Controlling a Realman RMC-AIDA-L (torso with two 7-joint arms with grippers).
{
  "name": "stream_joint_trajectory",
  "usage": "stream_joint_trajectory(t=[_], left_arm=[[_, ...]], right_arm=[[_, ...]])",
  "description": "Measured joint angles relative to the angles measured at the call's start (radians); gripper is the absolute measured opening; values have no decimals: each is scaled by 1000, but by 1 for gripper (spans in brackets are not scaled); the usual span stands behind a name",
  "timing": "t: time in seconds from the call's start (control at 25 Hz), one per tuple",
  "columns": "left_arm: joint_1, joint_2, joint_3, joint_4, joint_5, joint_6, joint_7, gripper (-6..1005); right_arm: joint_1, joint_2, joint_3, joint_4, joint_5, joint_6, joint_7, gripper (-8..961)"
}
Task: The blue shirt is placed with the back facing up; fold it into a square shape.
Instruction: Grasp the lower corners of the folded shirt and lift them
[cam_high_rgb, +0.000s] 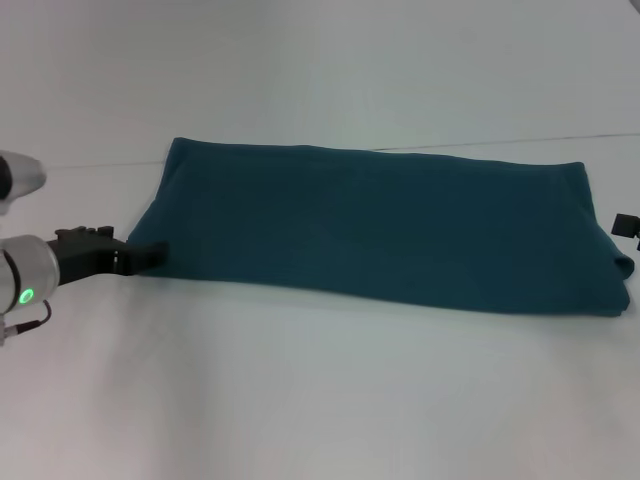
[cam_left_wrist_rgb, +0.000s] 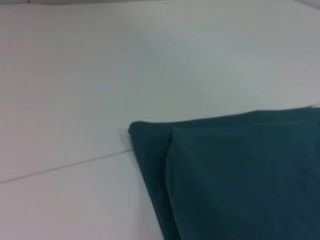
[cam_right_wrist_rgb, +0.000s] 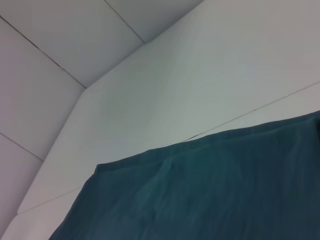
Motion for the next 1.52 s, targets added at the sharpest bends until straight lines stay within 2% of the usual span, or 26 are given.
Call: stream_joint_trajectory(t=[0.68, 1.0, 1.28, 1.52], left_arm=[[-16, 0, 21, -73, 1, -76, 49, 875], [-24, 2, 25, -87, 1, -76, 57, 876], [-24, 2, 71, -88, 2, -72, 57, 844], [-24, 0, 77, -83, 5, -47, 57, 817]], right_arm=[[-6, 4, 2, 2, 0, 4, 0, 851], [-9, 7, 2, 2, 0, 4, 0, 851], [-13, 9, 3, 2, 0, 4, -1, 850], [-18, 9, 9, 2, 0, 2, 0, 850]])
